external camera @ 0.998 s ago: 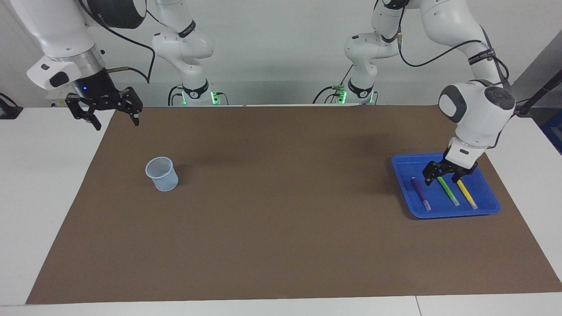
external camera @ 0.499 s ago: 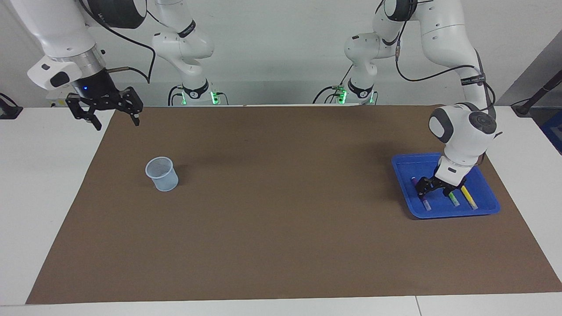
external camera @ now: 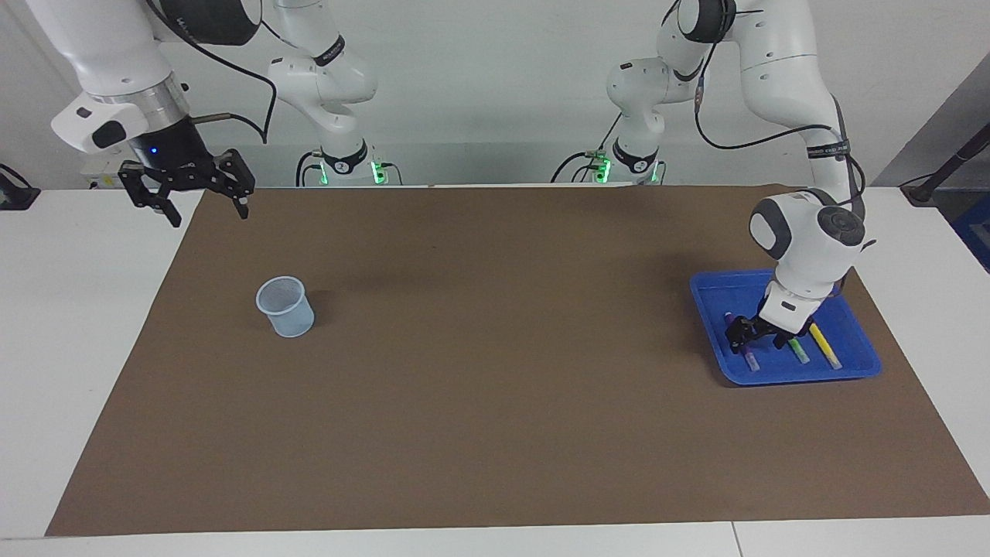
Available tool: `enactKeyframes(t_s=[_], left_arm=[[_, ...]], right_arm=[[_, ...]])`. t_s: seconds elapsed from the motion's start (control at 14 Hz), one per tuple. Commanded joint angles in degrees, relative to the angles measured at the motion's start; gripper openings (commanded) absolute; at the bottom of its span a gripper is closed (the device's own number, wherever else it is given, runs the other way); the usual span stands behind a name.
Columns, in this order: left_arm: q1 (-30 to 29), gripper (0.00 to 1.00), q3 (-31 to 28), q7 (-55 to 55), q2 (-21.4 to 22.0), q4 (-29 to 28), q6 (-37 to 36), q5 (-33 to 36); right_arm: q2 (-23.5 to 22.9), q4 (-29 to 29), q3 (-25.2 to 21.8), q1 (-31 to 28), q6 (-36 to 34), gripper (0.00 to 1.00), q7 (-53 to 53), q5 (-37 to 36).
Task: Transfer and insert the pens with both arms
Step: 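Reach the left gripper down over the purple pen in the tray, then grasp and lift the purple pen with the left gripper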
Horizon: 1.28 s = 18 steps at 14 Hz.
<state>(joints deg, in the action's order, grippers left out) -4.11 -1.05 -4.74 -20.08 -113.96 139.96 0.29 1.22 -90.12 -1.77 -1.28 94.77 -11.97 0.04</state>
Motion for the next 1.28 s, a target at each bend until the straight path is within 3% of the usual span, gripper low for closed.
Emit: enactKeyframes(t_s=[0.0, 0.07, 0.36, 0.71, 1.0, 1.21], left_arm=[[-0.46, 0.88, 0.17, -0.10, 1.62, -3.63, 2.07, 0.67], [-0.37, 0.83, 0.17, -0.10, 1.71, -4.07, 1.98, 0.67], [-0.37, 0.48, 0.17, -0.10, 1.97, -4.08, 1.63, 0.67], [-0.29, 0.32, 0.17, -0.18, 1.80, -3.63, 1.63, 0.76], [-0.20, 0.00, 0.17, -0.18, 1.80, -3.46, 1.45, 0.76], [-0.20, 0.00, 0.17, -0.01, 1.80, -3.02, 1.28, 0.67]], right_arm=[[1.41, -1.46, 0.10, -0.56, 1.12, 1.00, -1.39, 1.37], [1.41, -1.46, 0.10, -0.56, 1.12, 1.00, -1.57, 1.37], [1.41, -1.46, 0.18, -0.56, 1.03, 1.00, -1.66, 1.37], [1.50, -1.55, 0.45, -0.30, 1.03, 1.00, -1.31, 1.37], [1.68, -1.72, 0.54, 0.84, 0.86, 1.00, -1.31, 1.37], [1.77, -1.90, 0.62, 0.93, 0.68, 1.00, -1.31, 1.37]])
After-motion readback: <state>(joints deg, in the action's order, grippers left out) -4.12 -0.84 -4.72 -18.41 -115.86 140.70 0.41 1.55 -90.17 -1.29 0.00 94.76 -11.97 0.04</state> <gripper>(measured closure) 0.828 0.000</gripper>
